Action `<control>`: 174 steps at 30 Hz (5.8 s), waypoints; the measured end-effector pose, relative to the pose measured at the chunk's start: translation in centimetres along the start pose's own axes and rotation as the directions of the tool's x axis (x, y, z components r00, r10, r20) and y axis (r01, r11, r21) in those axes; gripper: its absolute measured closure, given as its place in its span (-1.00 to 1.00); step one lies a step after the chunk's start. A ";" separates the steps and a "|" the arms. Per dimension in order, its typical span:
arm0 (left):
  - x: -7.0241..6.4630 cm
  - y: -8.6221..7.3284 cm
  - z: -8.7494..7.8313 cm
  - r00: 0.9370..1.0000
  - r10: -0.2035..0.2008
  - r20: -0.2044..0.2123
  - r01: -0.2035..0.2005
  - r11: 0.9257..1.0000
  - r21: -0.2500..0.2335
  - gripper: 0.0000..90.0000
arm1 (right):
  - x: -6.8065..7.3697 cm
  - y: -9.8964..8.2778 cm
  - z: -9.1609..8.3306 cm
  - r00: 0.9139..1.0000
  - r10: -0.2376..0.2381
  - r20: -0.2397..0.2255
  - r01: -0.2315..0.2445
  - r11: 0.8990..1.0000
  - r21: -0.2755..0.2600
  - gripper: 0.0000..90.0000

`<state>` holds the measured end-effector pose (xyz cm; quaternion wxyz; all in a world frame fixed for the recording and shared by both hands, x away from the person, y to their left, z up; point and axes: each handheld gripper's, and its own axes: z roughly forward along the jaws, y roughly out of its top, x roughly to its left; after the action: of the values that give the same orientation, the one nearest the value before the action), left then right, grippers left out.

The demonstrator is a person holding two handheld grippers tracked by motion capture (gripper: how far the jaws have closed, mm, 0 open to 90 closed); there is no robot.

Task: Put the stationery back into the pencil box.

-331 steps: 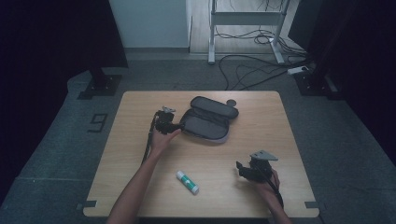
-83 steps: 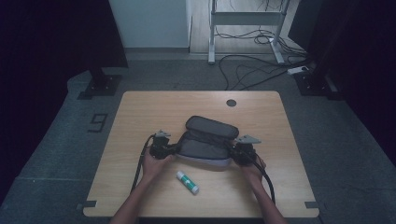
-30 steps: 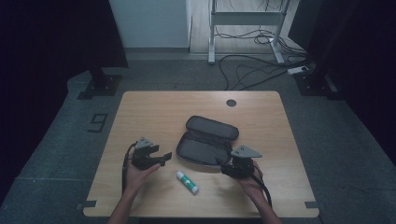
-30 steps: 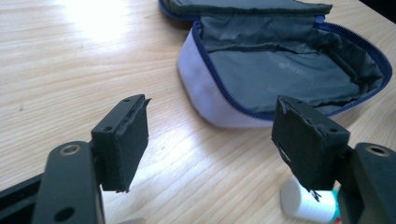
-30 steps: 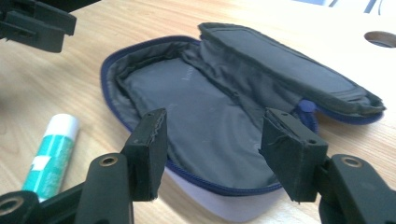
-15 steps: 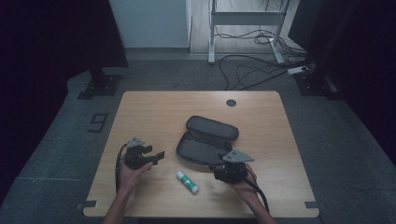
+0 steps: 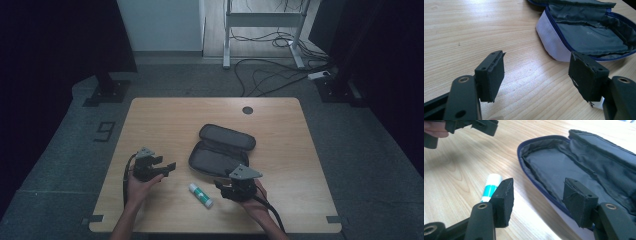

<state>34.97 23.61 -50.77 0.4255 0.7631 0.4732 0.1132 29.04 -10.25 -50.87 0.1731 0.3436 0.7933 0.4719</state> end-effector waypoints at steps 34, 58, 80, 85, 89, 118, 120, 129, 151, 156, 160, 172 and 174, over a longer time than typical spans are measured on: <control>-1.0 -0.4 1.2 1.000 0.030 0.008 -0.030 0.998 0.058 -0.35 | 4.6 -0.8 2.8 0.993 -0.046 -0.111 0.053 0.997 0.062 -0.05; -0.8 -0.2 0.7 1.000 0.029 -0.010 -0.029 0.999 0.044 -0.35 | 5.6 -2.2 5.2 0.989 -0.088 -0.119 0.109 0.978 0.178 0.38; -0.5 -0.3 0.7 1.000 0.030 -0.010 -0.029 0.998 0.052 -0.35 | 5.0 -1.2 3.9 0.987 -0.108 -0.121 0.124 0.982 0.139 0.44; -0.5 -0.3 0.8 1.000 0.028 -0.011 -0.027 0.998 0.057 -0.35 | 4.7 -0.7 3.4 0.988 -0.103 -0.114 0.116 0.987 0.115 0.44; -0.7 -0.3 0.9 0.999 0.031 -0.007 -0.031 0.998 0.061 -0.35 | 4.3 -0.3 2.8 0.990 -0.094 -0.106 0.105 0.990 0.097 0.44; -0.9 -0.4 1.3 0.999 0.041 -0.002 -0.041 0.996 0.078 -0.34 | 0.5 2.5 1.5 0.999 -0.047 0.012 0.047 0.999 0.012 0.44; -0.9 -0.4 1.3 0.999 0.041 -0.003 -0.041 0.996 0.077 -0.34 | 0.3 2.5 1.6 0.999 -0.038 0.019 0.038 0.999 0.011 0.44; -0.9 -0.4 1.3 0.999 0.043 -0.002 -0.042 0.996 0.080 -0.34 | -1.0 2.5 2.1 0.999 -0.014 0.047 0.013 1.000 0.016 0.44; -0.9 -0.4 1.3 0.999 0.041 0.003 -0.041 0.995 0.087 -0.33 | -2.9 3.0 3.6 0.997 -0.010 0.080 0.007 0.999 0.038 0.44; -0.9 -0.5 1.4 0.999 0.039 0.002 -0.039 0.995 0.092 -0.33 | -3.7 3.1 4.3 0.996 0.006 0.090 -0.011 0.999 0.048 0.44; -1.0 -0.6 1.5 0.999 0.041 0.002 -0.041 0.994 0.098 -0.33 | -4.4 2.9 4.6 0.995 0.028 0.097 -0.034 0.998 0.056 0.44; -1.1 -0.6 1.7 0.999 0.043 0.005 -0.043 0.994 0.103 -0.33 | -4.5 2.0 6.1 0.995 0.005 0.100 -0.019 0.991 0.131 0.44; -1.0 -0.6 1.6 0.999 0.043 0.003 -0.043 0.994 0.102 -0.33 | -4.4 2.0 6.2 0.994 0.001 0.106 -0.015 0.991 0.134 0.43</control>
<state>34.99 22.07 -51.97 0.3835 0.7939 0.4616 0.0976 36.64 -8.86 -52.42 0.1892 0.3821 0.8116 0.3994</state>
